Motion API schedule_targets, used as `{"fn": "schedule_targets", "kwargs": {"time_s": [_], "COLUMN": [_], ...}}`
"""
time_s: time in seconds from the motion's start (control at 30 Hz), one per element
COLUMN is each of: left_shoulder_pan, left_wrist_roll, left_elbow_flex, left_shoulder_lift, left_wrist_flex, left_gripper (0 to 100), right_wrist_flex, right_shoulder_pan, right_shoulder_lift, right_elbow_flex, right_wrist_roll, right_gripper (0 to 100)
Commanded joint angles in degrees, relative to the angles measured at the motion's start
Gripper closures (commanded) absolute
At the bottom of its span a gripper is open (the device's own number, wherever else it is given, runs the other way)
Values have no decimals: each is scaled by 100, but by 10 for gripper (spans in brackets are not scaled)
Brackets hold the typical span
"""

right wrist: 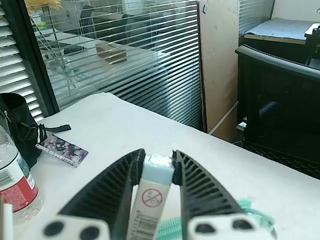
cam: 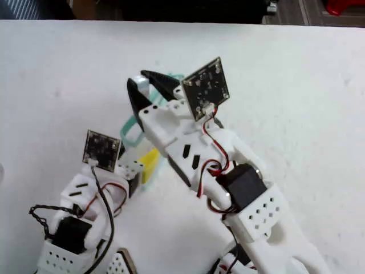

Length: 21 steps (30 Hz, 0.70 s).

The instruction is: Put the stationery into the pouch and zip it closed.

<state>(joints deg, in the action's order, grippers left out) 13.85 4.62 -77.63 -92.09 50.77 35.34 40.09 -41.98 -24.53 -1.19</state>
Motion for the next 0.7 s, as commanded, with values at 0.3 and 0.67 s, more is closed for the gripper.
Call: {"fn": "schedule_targets", "kwargs": {"time_s": [0.3, 0.67], "left_shoulder_pan": [-40, -40], "left_wrist_roll": [62, 62], "left_elbow_flex": [62, 62], "left_shoulder_lift": [-75, -75], "left_wrist_flex": [-202, -211], "left_gripper": [755, 755], "right_wrist_flex": [-242, 980], "right_shoulder_pan": [-145, -136], "right_shoulder_lift": [804, 110], "right_elbow_flex": [457, 466], "right_wrist_roll": [79, 79], "right_gripper": [981, 920]}}
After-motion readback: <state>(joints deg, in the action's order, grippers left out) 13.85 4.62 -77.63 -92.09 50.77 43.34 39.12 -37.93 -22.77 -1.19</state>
